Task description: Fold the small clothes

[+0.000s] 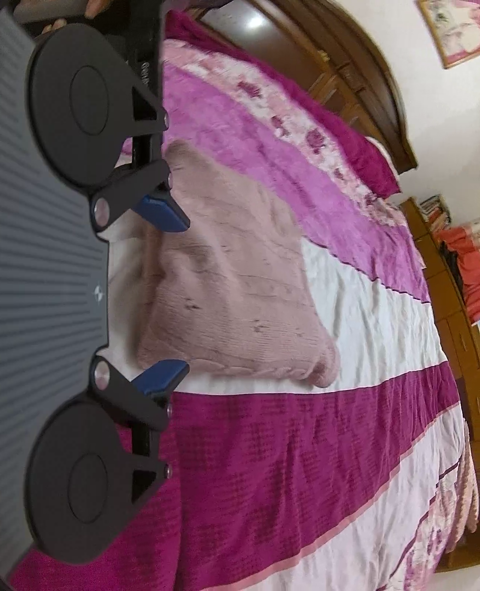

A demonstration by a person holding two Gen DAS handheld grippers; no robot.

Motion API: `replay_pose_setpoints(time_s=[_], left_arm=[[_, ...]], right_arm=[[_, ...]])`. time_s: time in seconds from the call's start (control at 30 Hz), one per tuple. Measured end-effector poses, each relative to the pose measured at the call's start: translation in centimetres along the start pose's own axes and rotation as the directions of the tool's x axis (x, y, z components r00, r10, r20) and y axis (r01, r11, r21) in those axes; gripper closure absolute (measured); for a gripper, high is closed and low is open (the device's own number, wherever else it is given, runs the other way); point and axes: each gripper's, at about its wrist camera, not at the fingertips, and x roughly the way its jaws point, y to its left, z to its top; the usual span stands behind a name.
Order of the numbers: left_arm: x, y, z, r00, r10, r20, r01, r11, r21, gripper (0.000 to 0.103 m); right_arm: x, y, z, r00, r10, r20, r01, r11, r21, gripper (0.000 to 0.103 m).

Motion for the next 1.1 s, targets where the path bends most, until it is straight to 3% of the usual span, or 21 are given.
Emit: replay_pose_setpoints(time_s=[0.13, 0.23, 0.6, 1.1], left_arm=[[-0.4, -1.1, -0.8, 0.999, 0.038, 0.020, -0.038, 0.999, 0.006, 0.027], [-0.6, -1.8, -1.3, 0.998, 0.056, 0.028, -0.057, 0.998, 0.006, 0.027], [1.1, -2.7, -2.7, 0.994, 0.105, -0.026, -0.105, 0.994, -0.001, 0.027], [2.4, -2.6, -3.3, 0.986, 0.136, -0.096, -0.137, 0.990, -0.012, 0.027]], right_arm=[[0.1, 0.8, -1.1, 0.999, -0.044, -0.026, 0.043, 0.998, -0.035, 0.019], [0.2, 1.0, -1.5, 0.997, -0.073, -0.026, 0.072, 0.996, -0.050, 0.011], [1.8, 1.2, -2.5, 0.988, -0.123, -0.097, 0.118, 0.992, -0.053, 0.011], [3.0, 1.0, -3.3, 0.980, -0.123, -0.157, 0.122, 0.992, -0.013, 0.011]])
